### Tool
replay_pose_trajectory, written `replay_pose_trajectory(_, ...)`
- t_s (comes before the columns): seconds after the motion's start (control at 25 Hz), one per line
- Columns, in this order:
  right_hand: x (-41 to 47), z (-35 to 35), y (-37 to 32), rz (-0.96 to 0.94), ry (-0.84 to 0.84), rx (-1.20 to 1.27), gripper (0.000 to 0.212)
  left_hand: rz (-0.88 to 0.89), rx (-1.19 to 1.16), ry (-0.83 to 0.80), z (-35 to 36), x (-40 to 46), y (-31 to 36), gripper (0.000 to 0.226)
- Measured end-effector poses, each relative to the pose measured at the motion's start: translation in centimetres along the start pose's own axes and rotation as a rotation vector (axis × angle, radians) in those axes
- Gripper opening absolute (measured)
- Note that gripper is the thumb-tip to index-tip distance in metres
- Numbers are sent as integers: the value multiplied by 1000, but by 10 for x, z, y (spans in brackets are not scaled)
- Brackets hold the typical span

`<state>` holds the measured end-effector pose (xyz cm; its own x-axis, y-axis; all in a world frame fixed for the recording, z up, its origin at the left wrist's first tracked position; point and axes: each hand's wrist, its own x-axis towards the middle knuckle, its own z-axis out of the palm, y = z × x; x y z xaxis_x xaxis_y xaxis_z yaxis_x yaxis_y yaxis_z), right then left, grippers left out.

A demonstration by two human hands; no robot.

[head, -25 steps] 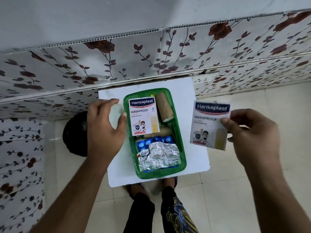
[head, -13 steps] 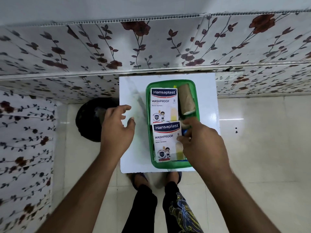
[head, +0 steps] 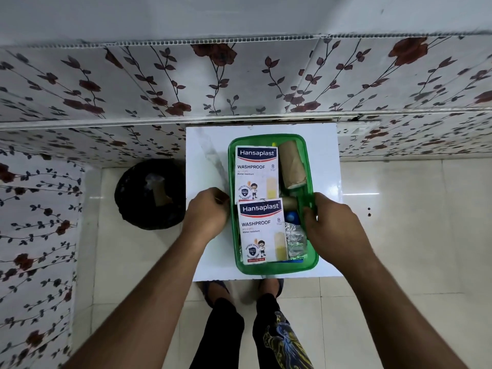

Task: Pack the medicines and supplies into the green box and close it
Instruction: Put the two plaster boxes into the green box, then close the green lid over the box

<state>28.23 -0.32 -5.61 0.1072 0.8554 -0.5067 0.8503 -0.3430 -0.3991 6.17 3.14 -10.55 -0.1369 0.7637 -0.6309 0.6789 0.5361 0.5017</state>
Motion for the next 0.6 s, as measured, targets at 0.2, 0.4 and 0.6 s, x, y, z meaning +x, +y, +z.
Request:
replay_pose_trajectory(0.2,-7,-18,7,-4,74,97,21,13,101,48,6,0,8,28)
replay_pose_trajectory(0.4,-25,-54,22,98,157,202,22,-7,58,-22,6,-8,11,18)
replay_pose_trajectory(0.6,-20,-46,26,73,51,122,21,77,54,263,-62,-48,24,28)
